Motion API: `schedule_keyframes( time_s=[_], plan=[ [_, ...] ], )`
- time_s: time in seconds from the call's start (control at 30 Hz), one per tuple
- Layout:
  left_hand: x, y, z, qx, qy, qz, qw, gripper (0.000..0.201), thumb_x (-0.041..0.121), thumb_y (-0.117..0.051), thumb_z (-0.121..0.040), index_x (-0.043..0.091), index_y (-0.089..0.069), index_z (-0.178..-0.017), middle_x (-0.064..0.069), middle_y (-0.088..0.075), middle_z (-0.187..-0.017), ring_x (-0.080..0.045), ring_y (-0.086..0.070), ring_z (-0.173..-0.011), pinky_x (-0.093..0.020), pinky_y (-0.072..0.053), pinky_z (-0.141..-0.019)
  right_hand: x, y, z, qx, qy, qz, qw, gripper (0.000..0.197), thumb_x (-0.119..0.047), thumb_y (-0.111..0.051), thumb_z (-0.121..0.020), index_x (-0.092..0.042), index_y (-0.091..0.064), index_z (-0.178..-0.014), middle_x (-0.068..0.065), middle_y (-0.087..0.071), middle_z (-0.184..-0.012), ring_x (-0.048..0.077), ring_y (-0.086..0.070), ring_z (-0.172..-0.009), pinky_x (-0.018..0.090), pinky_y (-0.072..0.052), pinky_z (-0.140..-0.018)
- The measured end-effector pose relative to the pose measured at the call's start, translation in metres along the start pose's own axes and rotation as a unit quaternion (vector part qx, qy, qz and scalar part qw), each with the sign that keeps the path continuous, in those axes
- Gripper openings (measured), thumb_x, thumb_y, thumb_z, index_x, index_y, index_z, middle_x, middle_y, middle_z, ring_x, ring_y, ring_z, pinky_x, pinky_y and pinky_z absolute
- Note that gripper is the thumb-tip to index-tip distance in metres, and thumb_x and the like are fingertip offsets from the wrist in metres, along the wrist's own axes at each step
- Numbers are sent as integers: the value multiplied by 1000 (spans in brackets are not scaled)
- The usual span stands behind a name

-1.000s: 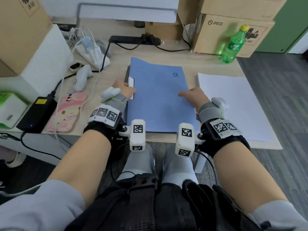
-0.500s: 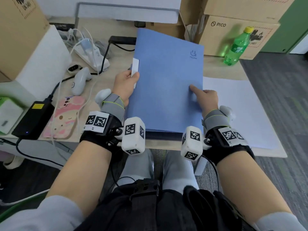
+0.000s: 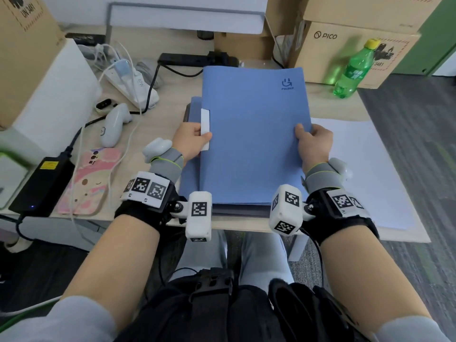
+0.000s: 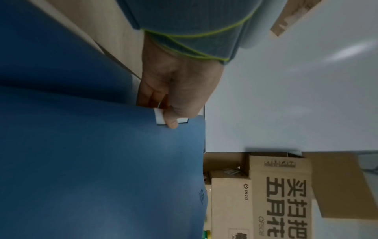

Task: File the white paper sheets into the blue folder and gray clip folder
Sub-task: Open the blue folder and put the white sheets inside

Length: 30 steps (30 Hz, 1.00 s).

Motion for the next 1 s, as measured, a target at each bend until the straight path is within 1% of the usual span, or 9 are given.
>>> schedule_keyframes(
  time_s=[0.13,0.27,0.33,0.57,0.7,0.8,0.9,0.93,1.0],
  plan=[
    [2,-1,-3,-29,20,-18,999,11,2,-49,-92,5,-60,-93,-5,-59,-73,-2,-58,-47,-18,-52,-43,4,1,-3,1,25,52,998,39,-15,-54,-89,-17,-33,-56,-3,-36,-56,15,-29,-50,24,-29,-49],
    [3,4,-8,-41,33,-45,998,14,1,-48,-91,8,-59,-90,-3,-56,-66,-13,-52,-53,-19,-50,-42,13,3,-7,2,7,37,999,37,-15,-55,-87,-17,-34,-56,-2,-37,-57,17,-30,-53,24,-31,-52],
    [-1,16,-12,9,34,-58,998,22,-4,-42,-90,12,-58,-91,-8,-50,-72,-18,-43,-54,-19,-48,-40,14,7,-9,2,-4,32,999,34,-17,-55,-85,-17,-36,-57,-1,-38,-58,19,-32,-60,27,-33,-58],
    [-13,38,-23,73,58,58,994,11,7,-49,-95,10,-59,-99,-3,-50,-68,-9,-47,-49,-15,-51,-43,21,11,-14,-27,-26,-38,999,12,-10,-54,-88,0,-56,-83,4,-49,-72,18,-42,-69,31,-40,-65],
    [-23,43,-29,101,73,180,976,13,7,-57,-92,16,-57,-83,-2,-51,-74,-10,-51,-59,-15,-54,-53,26,19,-17,-11,-16,-12,1000,24,-16,-53,-89,-10,-47,-67,3,-45,-67,18,-38,-67,29,-37,-63],
    [-21,42,-30,138,70,209,966,10,3,-53,-92,13,-56,-93,-2,-53,-80,-12,-54,-70,-14,-54,-57,29,23,-20,-4,-9,27,1000,32,-20,-53,-90,-17,-40,-61,0,-43,-63,18,-37,-59,27,-36,-60],
    [-13,35,-35,153,46,38,986,28,12,-60,-86,14,-60,-114,-2,-62,-108,-18,-58,-105,-28,-52,-90,28,29,-22,-7,9,87,996,18,-22,-52,-91,-12,-53,-77,3,-53,-74,21,-47,-67,27,-39,-63],
    [-6,32,-33,156,27,-40,987,30,17,-62,-84,18,-63,-114,-1,-61,-117,-20,-53,-116,-33,-43,-103,28,30,-21,-8,10,103,995,15,-23,-52,-92,-10,-57,-89,4,-56,-83,22,-50,-74,27,-40,-64],
    [11,20,-29,128,-30,-106,986,24,21,-64,-81,25,-67,-104,-1,-64,-117,-20,-52,-117,-35,-36,-109,30,35,-21,-3,2,119,993,25,-25,-53,-92,-8,-58,-110,3,-57,-94,21,-53,-82,26,-40,-68]
  ],
)
Point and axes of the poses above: each hand's wrist, its own z-axis away from the middle knuckle, its own y-axis out of the back of the hand, x = y × z, the point moved 4 cm from there along -z, towards the middle knuckle
